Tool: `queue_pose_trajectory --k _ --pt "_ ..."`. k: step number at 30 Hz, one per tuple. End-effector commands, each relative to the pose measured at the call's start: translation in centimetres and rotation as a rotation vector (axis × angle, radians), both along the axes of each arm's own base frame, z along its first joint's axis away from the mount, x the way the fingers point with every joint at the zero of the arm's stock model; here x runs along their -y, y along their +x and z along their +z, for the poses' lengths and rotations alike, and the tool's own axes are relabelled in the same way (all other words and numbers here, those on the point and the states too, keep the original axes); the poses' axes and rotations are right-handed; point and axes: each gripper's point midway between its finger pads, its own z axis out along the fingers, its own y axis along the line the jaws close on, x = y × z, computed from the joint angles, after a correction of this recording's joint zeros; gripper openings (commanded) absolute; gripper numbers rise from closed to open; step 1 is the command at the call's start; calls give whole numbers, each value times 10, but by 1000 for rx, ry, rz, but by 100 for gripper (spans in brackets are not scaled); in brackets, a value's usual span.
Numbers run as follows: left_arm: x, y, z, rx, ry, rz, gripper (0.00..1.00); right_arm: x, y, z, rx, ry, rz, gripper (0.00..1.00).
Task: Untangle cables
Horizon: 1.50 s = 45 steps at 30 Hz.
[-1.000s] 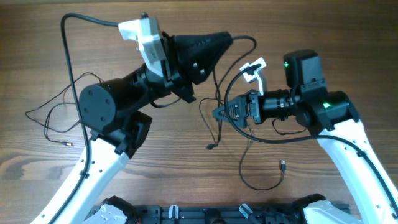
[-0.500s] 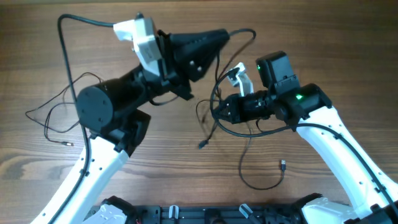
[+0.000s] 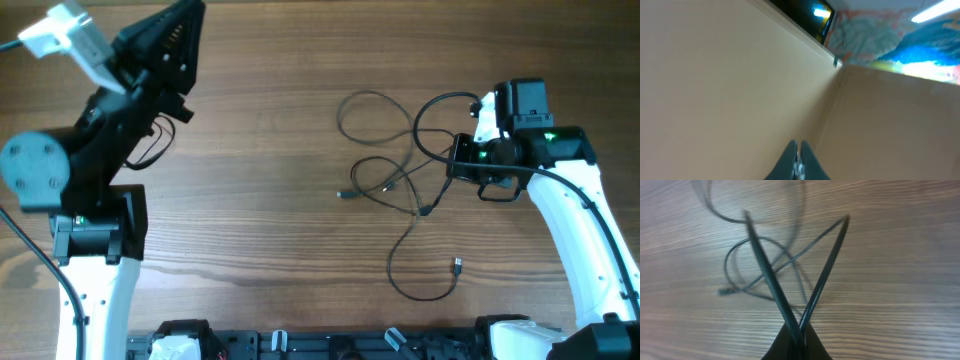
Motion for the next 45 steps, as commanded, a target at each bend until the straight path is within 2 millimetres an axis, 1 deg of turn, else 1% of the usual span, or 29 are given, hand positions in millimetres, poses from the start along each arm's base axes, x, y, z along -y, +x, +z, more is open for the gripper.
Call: queue_pose_trajectory --k 1,3,4,5,6,8,9,10,11,14,17,18,19,21,22,23,24,26,27,28,30,31,33,36,39,41,42,44,45 --pt "9 17 -43 -196 32 -74 7 -26 3 9 46 130 129 4" --pt "17 26 -84 -380 40 -137 17 -43 5 19 101 211 227 4" --pt "23 26 -98 -441 47 -182 19 -50 6 24 123 244 265 4" --pt "33 24 -113 -481 80 -241 25 -61 6 32 159 304 325 4" --pt "48 16 -132 -480 160 -341 38 -70 5 40 193 357 381 4" --pt "69 3 -155 -469 247 -482 57 -84 3 54 241 450 446 4" --pt "82 -5 -167 -456 287 -565 65 -89 3 61 262 489 464 4" --pt "89 -10 -175 -451 309 -608 70 -93 3 65 275 518 477 4" --pt "99 -16 -187 -459 338 -647 73 -95 3 68 282 536 485 4" --pt "119 -22 -222 -538 402 -677 75 -97 2 72 291 557 495 4" --pt "136 -33 -255 -429 581 -705 77 -98 1 72 289 564 497 4" --pt "139 -31 -267 -390 672 -666 77 -98 0 72 284 565 495 4" --pt "137 -18 -285 -354 813 -554 78 -98 -1 71 276 567 493 4" --pt "132 5 -304 -325 988 -379 82 -100 -3 75 277 593 502 4" --pt "137 13 -309 -312 1019 -343 82 -103 -5 79 282 624 514 4" --pt "145 18 -312 -291 1029 -333 80 -106 -7 82 282 647 521 4" --pt "152 22 -315 -278 1023 -337 80 -107 -8 84 280 663 525 4" --pt "163 30 -327 -267 1023 -347 79 -109 -11 87 275 690 530 4" --pt "166 34 -333 -266 1022 -349 77 -109 -12 87 270 691 528 5" --pt "169 40 -339 -261 1020 -345 72 -109 -13 86 259 693 524 4" --pt "172 49 -340 -247 1008 -330 72 -109 -16 85 245 695 519 4" --pt "176 52 -339 -247 987 -323 76 -109 -17 85 238 697 517 5" --pt "183 56 -342 -225 982 -325 77 -109 -18 84 228 702 514 4" --pt "193 54 -346 -229 969 -338 76 -111 -20 88 230 726 522 4" --pt "201 50 -344 -207 967 -351 76 -111 -20 88 229 729 521 4" --pt "205 51 -340 -187 959 -348 72 -112 -21 89 229 738 524 5" --pt "207 54 -339 -190 940 -339 71 -115 -23 95 233 775 537 4" --pt "208 61 -342 -200 928 -318 71 -116 -25 98 234 793 542 5" --pt "203 71 -346 -216 939 -260 70 -116 -25 97 230 793 540 4"
